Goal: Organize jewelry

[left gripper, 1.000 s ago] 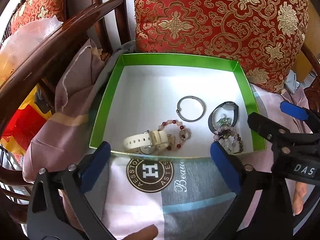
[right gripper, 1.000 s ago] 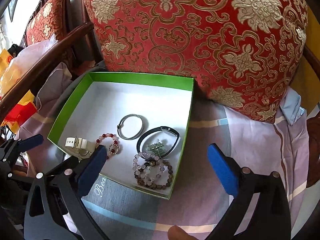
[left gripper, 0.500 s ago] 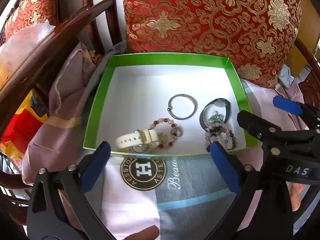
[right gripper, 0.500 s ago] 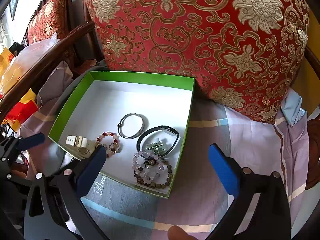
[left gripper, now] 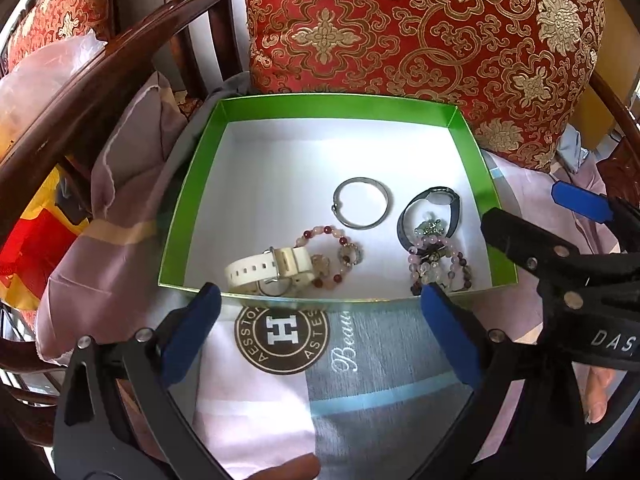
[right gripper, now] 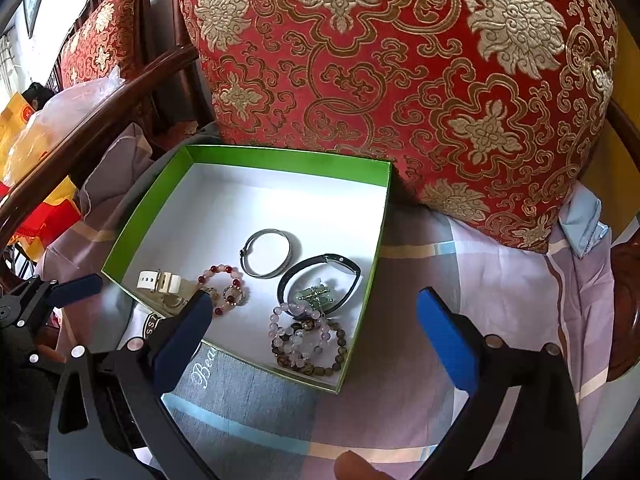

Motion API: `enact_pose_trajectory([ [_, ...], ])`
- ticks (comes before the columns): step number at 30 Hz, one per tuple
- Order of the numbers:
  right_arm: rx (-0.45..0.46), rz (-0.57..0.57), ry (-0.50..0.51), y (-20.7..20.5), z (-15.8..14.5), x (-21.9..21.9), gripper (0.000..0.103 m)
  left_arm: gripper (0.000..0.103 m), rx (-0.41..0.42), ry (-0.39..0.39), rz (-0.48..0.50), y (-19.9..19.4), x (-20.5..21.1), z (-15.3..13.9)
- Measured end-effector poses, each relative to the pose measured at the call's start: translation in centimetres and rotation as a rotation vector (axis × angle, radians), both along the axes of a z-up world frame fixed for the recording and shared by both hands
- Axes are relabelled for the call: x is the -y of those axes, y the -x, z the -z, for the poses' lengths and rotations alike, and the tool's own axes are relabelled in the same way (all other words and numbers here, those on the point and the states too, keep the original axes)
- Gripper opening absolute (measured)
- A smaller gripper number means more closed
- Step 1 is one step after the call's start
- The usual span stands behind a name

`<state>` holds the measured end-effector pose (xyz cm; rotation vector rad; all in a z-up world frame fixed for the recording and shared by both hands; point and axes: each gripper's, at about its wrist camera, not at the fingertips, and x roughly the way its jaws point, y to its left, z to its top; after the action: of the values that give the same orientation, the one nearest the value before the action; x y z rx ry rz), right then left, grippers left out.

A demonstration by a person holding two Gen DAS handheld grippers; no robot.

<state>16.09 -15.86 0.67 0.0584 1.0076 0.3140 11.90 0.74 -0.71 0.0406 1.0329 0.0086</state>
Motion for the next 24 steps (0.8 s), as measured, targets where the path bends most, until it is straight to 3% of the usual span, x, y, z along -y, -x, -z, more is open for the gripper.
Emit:
enact_pose_trajectory([
  [24,-0.013,-0.027,-0.003,-0.15,0.29,-0.50,0.102,0.101,-0.019,0.003,0.006,-0.13,0.34,0.37],
])
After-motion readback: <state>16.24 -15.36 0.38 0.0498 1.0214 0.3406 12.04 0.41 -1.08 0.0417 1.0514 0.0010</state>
